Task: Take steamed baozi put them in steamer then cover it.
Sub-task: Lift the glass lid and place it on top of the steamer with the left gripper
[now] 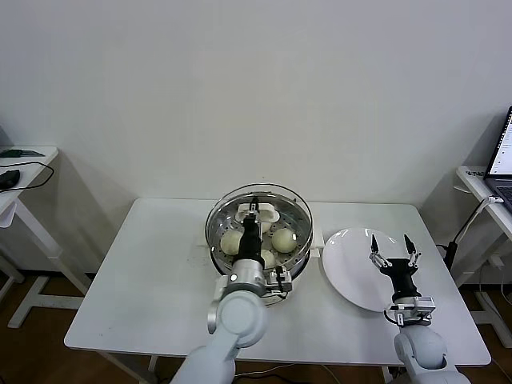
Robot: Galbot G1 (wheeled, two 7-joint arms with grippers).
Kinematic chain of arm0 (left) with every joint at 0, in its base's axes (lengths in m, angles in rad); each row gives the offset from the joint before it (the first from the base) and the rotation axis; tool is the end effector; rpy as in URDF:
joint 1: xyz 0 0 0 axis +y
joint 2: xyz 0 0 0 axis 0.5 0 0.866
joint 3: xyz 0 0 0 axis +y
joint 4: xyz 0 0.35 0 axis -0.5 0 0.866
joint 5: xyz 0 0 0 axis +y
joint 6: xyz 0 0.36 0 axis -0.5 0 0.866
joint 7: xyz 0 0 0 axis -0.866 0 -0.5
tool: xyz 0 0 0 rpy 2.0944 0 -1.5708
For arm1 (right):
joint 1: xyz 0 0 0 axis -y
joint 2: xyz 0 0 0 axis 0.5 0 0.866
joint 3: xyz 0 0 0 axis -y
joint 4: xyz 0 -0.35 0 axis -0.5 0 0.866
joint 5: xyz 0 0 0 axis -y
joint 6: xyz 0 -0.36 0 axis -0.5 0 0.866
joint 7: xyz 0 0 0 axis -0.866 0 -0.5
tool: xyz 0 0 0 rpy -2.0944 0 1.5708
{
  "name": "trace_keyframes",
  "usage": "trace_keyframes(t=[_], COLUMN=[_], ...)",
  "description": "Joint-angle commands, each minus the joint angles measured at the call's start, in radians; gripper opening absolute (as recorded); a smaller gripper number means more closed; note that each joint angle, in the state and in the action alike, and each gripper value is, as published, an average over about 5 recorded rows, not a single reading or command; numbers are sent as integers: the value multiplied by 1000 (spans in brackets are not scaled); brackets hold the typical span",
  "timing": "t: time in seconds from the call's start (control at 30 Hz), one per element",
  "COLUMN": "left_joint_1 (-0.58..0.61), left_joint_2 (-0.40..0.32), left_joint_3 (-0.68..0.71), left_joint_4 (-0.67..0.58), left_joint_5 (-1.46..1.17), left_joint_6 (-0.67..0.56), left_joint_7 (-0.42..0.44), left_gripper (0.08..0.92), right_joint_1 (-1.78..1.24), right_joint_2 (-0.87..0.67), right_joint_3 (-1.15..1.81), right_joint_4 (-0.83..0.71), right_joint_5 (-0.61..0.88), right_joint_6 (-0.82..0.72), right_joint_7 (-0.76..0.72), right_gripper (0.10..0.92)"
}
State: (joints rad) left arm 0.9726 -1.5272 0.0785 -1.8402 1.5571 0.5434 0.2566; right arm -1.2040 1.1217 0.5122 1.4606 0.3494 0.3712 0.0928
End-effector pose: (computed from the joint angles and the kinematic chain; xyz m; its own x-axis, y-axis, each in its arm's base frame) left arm 0.3048 -0.1853 -0.2405 -0.9959 0.0806 -0.0399 -0.0315 0.1028 0.9942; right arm 0.2983 -0.1655 -0.4043 -0.9889 0.0916 -0.1173 0.1028 0.9902 -0.0941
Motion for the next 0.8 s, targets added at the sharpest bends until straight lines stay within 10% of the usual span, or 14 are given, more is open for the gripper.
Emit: trace_keyframes(t=[0.03, 0.8], left_joint_1=[-16, -34], left_joint_2=[-46, -43], left_joint_3=[33, 4], left_joint_4=[77, 132], left_joint_5=[134, 140], left_joint_6=[-8, -14], left_joint_7=[23, 42], left_gripper=[195, 195], right_joint_1=[3, 13], right_joint_2=[2, 6], right_joint_3=[0, -3], right_joint_4=[-9, -24], right_joint_5=[-1, -1], right_joint_6=[3, 23], right_joint_7=[-2, -6], right_gripper=[823, 823])
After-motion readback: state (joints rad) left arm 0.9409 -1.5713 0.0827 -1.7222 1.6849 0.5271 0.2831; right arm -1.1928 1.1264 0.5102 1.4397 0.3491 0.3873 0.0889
